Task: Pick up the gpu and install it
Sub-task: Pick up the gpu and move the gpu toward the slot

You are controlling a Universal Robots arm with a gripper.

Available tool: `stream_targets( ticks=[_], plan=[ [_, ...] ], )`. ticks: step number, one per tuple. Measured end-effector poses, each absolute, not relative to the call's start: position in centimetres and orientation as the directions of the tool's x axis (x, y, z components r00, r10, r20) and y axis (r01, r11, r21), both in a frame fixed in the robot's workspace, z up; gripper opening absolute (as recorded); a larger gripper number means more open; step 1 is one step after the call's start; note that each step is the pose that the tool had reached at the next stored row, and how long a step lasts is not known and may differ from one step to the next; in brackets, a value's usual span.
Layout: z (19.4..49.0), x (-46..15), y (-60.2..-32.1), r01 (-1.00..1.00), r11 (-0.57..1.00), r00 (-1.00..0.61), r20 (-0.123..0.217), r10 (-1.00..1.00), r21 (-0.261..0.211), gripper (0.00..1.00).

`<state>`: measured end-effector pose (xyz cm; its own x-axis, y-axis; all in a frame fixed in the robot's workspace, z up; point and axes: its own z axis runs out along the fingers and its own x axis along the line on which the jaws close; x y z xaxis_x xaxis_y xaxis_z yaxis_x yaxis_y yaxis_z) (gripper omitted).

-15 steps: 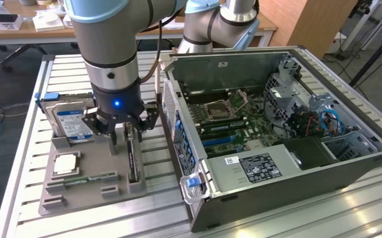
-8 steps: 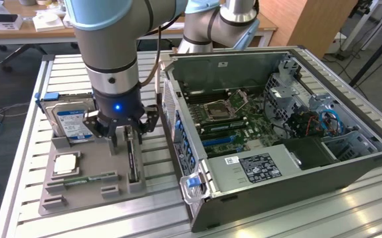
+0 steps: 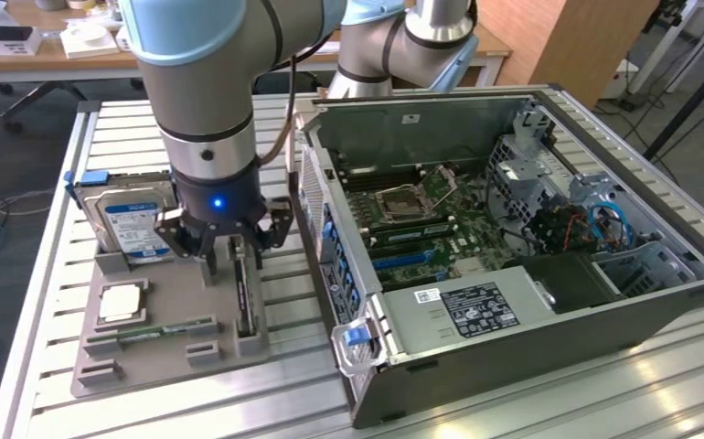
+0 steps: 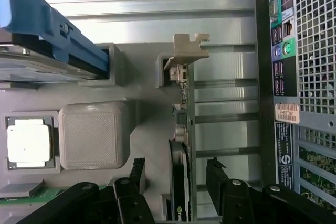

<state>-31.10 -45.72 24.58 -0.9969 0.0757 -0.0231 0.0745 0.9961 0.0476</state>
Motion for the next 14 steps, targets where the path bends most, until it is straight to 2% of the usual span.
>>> stream_targets(
  ticks=[14],
  plan=[
    [23.88,-31.10,-45.80,0.075,0.996,-0.997,-0.023,0.076,0.048,0.59]
  ],
)
